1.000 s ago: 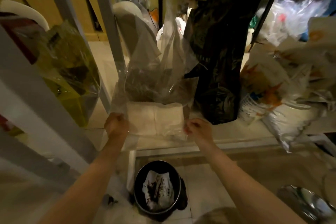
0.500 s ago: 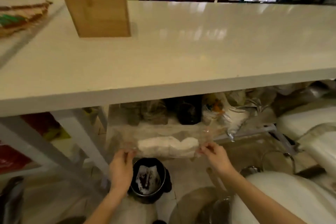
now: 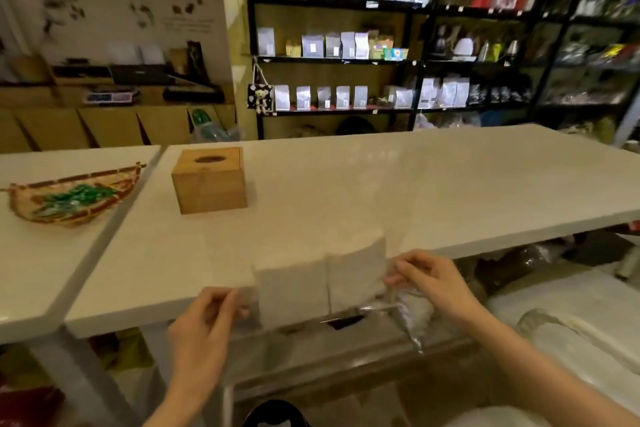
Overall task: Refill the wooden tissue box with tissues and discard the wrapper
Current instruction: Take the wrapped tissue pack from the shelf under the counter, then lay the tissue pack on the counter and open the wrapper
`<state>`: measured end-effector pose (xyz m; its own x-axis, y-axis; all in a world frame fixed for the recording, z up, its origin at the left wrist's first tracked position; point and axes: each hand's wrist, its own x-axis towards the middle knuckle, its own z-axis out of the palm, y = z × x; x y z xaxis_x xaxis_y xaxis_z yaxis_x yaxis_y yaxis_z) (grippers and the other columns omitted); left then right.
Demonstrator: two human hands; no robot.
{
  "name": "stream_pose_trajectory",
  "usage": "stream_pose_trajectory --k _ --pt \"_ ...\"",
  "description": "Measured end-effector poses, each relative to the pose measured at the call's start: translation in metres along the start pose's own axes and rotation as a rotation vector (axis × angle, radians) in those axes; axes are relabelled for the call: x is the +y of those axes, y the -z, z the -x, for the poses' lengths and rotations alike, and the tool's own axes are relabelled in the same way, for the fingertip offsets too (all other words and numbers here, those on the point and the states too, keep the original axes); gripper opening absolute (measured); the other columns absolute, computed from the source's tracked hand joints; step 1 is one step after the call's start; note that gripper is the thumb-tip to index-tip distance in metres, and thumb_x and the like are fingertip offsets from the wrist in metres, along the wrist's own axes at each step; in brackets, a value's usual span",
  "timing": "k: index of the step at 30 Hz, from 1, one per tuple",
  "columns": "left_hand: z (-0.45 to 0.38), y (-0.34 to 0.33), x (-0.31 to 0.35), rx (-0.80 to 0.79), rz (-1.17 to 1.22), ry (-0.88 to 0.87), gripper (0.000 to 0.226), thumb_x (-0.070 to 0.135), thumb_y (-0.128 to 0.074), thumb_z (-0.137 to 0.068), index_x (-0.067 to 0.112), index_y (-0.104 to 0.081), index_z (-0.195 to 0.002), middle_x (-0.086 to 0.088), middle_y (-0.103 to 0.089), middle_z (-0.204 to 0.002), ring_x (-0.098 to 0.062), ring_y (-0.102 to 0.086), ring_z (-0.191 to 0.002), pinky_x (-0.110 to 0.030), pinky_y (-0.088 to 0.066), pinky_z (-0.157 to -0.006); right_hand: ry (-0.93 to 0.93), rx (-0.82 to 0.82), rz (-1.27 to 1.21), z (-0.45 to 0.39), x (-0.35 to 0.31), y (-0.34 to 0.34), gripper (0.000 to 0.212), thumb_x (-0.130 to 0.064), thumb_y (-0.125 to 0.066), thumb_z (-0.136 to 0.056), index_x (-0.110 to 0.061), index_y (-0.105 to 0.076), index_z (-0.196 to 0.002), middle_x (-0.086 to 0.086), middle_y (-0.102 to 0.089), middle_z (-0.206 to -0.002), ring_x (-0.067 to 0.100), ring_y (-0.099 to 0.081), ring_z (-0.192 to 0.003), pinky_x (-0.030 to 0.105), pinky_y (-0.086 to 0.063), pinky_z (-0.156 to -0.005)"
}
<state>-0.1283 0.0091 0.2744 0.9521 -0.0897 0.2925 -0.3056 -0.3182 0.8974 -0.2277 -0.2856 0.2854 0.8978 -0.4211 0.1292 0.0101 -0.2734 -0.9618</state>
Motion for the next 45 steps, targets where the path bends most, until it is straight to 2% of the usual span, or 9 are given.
stream_pose_trajectory --k 2,6,13,24,29,32,36,41,45 --pt "-0.014 0.005 0.033 0.013 0.025 -0.007 0.009 0.018 -0.059 -0.085 0.020 -0.061 -0.076 0.004 -0.069 -0.064 -0.009 -0.064 -0.063 -0.026 -0.050 -0.065 0.025 -0.003 0.008 -0.016 -0.026 0.007 0.013 -0.005 -0.055 -0.088 0.002 -0.066 -0.092 0.017 -0.071 -0.078 0.019 -0.072 -0.069 0.023 -0.058 -0.065" --pt "-0.059 0.004 0.073 0.053 -0.012 -0.107 0.008 0.022 -0.058 -0.085 0.024 -0.061 -0.078 0.008 -0.066 -0.070 -0.007 -0.064 -0.056 -0.020 -0.045 -0.057 0.027 0.022 0.034 -0.057 -0.061 0.021 0.014 -0.004 -0.058 -0.087 0.005 -0.065 -0.094 0.019 -0.067 -0.073 0.016 -0.068 -0.053 0.022 -0.057 -0.054" --pt "-0.150 -0.047 0.069 -0.148 -0.062 -0.004 0.012 0.008 -0.059 -0.085 0.002 -0.066 -0.076 -0.008 -0.066 -0.061 -0.007 -0.060 -0.035 -0.018 -0.044 -0.033 -0.097 -0.027 0.136 -0.144 -0.057 0.042 0.010 -0.002 -0.059 -0.085 0.003 -0.066 -0.090 0.015 -0.065 -0.071 0.012 -0.064 -0.045 0.021 -0.049 -0.040" --pt "-0.220 -0.095 0.032 -0.309 -0.311 0.128 0.026 0.001 -0.060 -0.082 0.000 -0.061 -0.056 0.004 -0.055 -0.028 -0.005 -0.054 -0.027 -0.017 -0.047 -0.033 -0.249 -0.162 0.239 -0.238 -0.018 0.036 0.011 0.000 -0.062 -0.082 0.008 -0.067 -0.076 0.010 -0.062 -0.051 0.012 -0.050 -0.032 0.018 -0.038 -0.033" --pt "-0.224 -0.095 0.040 -0.387 -0.567 0.105 0.025 0.012 -0.062 -0.082 0.001 -0.063 -0.059 -0.002 -0.058 -0.039 -0.004 -0.046 -0.023 -0.015 -0.041 -0.031 -0.258 -0.144 0.278 -0.255 -0.014 0.041 0.007 0.004 -0.063 -0.075 0.005 -0.069 -0.072 0.005 -0.063 -0.042 0.014 -0.048 -0.031 0.018 -0.036 -0.034" --pt "-0.223 -0.099 0.059 -0.479 -0.896 0.074 0.036 0.028 -0.057 -0.085 0.005 -0.055 -0.058 -0.001 -0.053 -0.047 -0.010 -0.050 -0.033 -0.020 -0.048 -0.044 -0.275 -0.131 0.362 -0.259 -0.018 0.041 0.007 -0.003 -0.066 -0.072 -0.004 -0.070 -0.066 0.014 -0.065 -0.060 0.009 -0.047 -0.032 0.016 -0.032 -0.033" --pt "-0.223 -0.116 0.091 -0.365 -1.185 -0.187 0.032 0.039 -0.047 -0.089 0.009 -0.057 -0.096 0.001 -0.043 -0.073 -0.017 -0.050 -0.074 -0.028 -0.047 -0.065 -0.294 -0.118 0.420 -0.260 -0.022 0.040 0.011 -0.017 -0.071 -0.071 -0.007 -0.071 -0.066 0.010 -0.066 -0.064 0.008 -0.046 -0.037 0.015 -0.033 -0.035" --pt "-0.235 -0.169 0.102 -0.448 -0.774 -0.551 0.031 0.029 -0.038 -0.094 0.010 -0.055 -0.111 -0.006 -0.054 -0.108 -0.024 -0.055 -0.097 -0.034 -0.045 -0.083 -0.265 0.036 0.332 -0.258 -0.014 0.032 0.011 -0.006 -0.078 -0.063 -0.011 -0.068 -0.065 0.006 -0.056 -0.049 0.006 -0.044 -0.030 0.014 -0.032 -0.033" --pt "-0.245 -0.199 0.085 -0.907 -0.323 -0.330 0.036 0.031 -0.036 -0.096 0.011 -0.061 -0.111 0.007 -0.057 -0.111 -0.012 -0.051 -0.107 0.000 -0.034 -0.079 -0.251 0.094 0.265 -0.252 -0.010 0.021 0.010 -0.004 -0.076 -0.063 -0.010 -0.068 -0.061 0.009 -0.060 -0.052 0.004 -0.042 -0.027 0.011 -0.030 -0.031"
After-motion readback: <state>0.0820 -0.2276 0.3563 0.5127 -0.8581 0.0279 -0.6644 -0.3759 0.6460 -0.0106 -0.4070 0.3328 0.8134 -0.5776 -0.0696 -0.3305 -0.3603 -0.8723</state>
